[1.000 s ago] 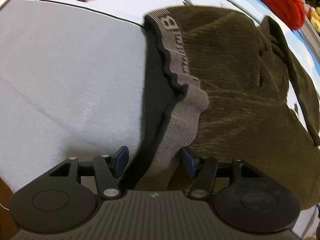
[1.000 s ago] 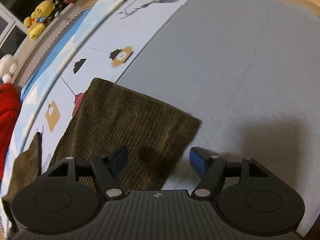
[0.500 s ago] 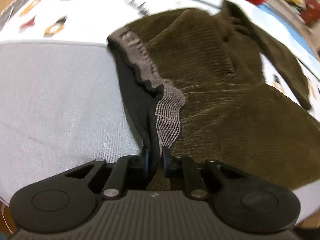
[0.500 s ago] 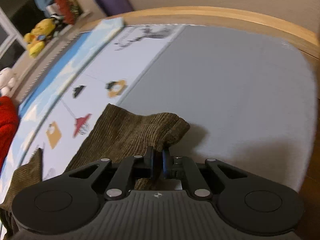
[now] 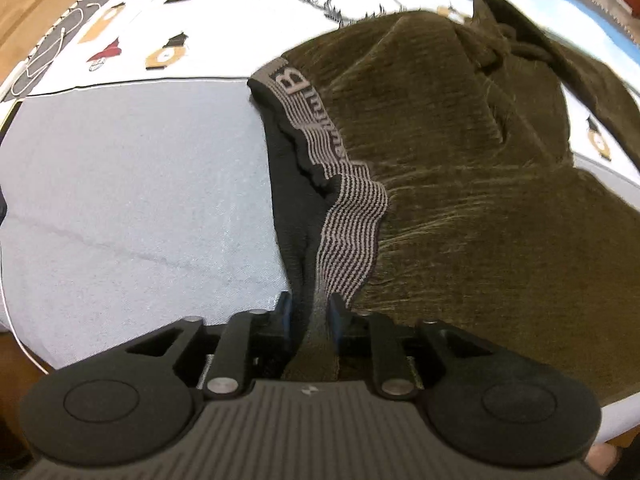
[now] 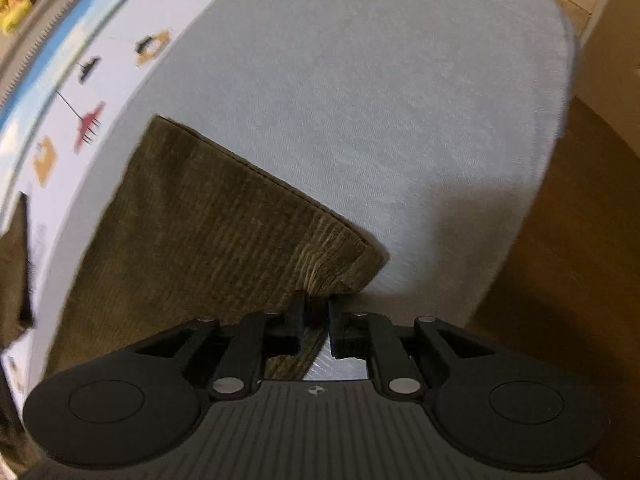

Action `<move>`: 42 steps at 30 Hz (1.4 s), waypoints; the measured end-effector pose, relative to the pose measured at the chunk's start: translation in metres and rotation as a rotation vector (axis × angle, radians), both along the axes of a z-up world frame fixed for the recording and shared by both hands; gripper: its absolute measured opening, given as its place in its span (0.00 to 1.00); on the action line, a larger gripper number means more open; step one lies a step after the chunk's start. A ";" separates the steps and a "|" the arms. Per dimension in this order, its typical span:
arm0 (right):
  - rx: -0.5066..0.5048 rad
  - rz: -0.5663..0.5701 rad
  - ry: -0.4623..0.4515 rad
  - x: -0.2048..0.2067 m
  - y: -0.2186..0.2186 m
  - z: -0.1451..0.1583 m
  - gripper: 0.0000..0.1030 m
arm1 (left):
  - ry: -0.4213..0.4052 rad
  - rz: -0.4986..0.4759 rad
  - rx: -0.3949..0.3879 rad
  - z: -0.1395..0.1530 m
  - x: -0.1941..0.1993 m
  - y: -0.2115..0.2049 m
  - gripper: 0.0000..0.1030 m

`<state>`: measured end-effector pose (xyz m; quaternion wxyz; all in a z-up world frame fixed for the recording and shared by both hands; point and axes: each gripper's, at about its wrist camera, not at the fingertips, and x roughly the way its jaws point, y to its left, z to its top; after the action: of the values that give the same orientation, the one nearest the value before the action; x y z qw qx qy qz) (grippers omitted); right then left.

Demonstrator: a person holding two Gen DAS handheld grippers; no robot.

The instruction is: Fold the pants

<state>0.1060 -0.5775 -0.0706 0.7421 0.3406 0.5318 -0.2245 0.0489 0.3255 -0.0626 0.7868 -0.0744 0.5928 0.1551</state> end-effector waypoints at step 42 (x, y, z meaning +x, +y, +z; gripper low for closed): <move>-0.630 0.534 -0.618 0.041 0.152 0.125 0.10 | -0.660 -0.139 0.080 0.176 0.136 -0.200 0.09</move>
<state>0.1466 -0.4255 0.0546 0.9626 0.0034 0.2627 -0.0656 0.1852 0.1256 0.1134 0.9471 -0.0492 0.3035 0.0917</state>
